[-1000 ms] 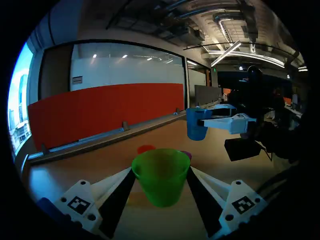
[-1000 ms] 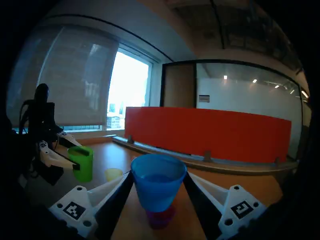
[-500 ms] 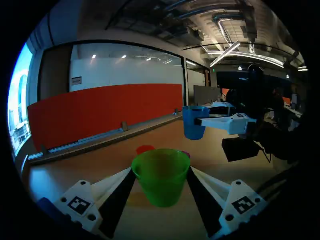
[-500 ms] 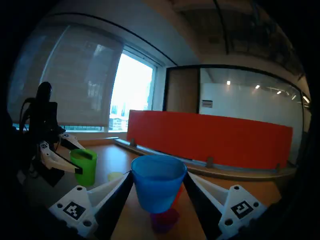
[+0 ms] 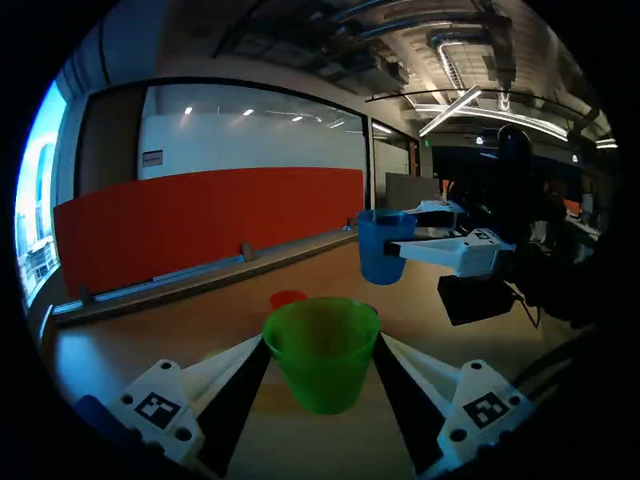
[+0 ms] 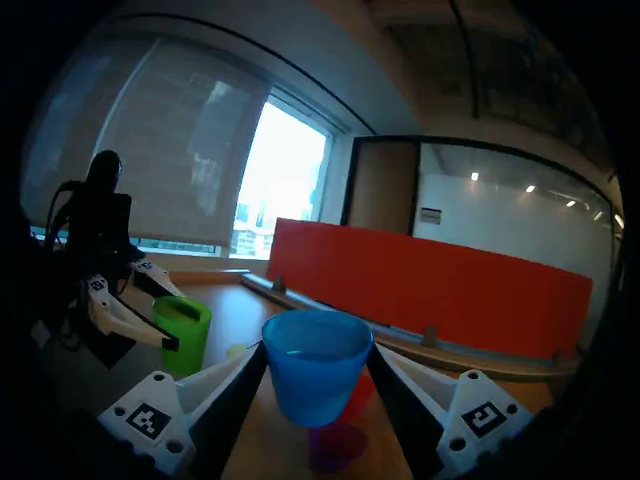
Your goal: Pour water
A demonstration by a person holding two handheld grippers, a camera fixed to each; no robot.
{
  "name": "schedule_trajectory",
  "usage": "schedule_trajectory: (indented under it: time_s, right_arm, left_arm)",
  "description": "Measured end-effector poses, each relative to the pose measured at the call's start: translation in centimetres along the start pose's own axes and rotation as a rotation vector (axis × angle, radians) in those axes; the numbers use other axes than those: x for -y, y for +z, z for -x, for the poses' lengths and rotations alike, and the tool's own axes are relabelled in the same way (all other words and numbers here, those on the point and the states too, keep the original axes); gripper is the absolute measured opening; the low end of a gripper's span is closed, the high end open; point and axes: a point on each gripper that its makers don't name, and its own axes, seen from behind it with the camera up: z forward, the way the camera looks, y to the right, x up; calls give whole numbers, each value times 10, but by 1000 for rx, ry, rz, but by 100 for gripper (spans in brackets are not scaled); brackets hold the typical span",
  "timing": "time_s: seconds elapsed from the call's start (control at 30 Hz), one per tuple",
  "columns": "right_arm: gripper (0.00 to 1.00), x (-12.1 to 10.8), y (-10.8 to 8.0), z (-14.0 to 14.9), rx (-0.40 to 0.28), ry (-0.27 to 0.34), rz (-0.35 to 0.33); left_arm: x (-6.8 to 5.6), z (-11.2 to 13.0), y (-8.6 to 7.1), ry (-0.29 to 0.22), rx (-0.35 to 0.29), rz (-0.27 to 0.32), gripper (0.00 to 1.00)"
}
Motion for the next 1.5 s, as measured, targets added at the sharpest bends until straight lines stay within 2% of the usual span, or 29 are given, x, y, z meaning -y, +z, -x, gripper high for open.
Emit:
schedule_trajectory:
  time_s: [0.7,1.5]
  right_arm:
    - [90,31,21,-4,65,-234,-147]
    - [91,56,45,-20,62,-512,-220]
  left_arm:
    - [-6,-2,0,2,-16,9,87]
    - [-11,5,3,-5,-12,23,87]
